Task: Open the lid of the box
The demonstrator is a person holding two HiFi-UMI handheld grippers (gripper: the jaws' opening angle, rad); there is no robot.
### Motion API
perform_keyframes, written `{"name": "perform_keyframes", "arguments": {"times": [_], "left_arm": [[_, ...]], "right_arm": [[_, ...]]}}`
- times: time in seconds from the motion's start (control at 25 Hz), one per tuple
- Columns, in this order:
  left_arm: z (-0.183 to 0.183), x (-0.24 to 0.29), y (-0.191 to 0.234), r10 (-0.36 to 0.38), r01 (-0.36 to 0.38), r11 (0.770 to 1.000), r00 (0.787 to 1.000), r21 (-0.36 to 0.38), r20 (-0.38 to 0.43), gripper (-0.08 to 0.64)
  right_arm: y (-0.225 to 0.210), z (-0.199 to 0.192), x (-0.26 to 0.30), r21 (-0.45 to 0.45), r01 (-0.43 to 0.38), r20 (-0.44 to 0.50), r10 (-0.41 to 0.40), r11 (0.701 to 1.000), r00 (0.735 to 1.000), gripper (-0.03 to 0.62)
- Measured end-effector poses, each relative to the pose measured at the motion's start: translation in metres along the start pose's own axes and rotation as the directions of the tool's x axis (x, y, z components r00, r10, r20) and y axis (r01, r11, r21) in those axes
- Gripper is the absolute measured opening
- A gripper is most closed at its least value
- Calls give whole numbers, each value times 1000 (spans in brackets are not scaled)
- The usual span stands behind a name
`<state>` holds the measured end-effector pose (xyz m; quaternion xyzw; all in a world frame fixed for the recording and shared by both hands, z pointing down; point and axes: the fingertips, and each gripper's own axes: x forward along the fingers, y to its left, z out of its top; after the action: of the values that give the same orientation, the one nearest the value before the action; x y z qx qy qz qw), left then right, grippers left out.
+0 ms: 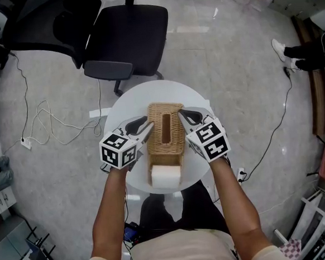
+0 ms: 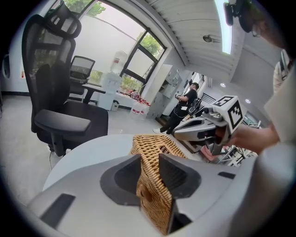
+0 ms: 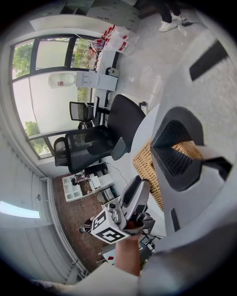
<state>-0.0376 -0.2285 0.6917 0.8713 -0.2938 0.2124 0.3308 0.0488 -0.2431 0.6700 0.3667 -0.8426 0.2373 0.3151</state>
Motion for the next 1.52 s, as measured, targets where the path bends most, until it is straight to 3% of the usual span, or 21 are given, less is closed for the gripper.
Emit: {"name": "perform_keyframes", "arguments": {"times": [0.64, 1.52], "left_arm": [[7, -4, -6, 26, -26, 1000, 999, 8, 19, 117], [28, -18, -34, 44, -46, 999, 994, 21, 104, 117]], "right_arm": [[-4, -11, -2, 14, 4, -14, -3, 1000, 1000, -8], [3, -22, -19, 23, 3, -9, -3, 1000, 1000, -8]]}}
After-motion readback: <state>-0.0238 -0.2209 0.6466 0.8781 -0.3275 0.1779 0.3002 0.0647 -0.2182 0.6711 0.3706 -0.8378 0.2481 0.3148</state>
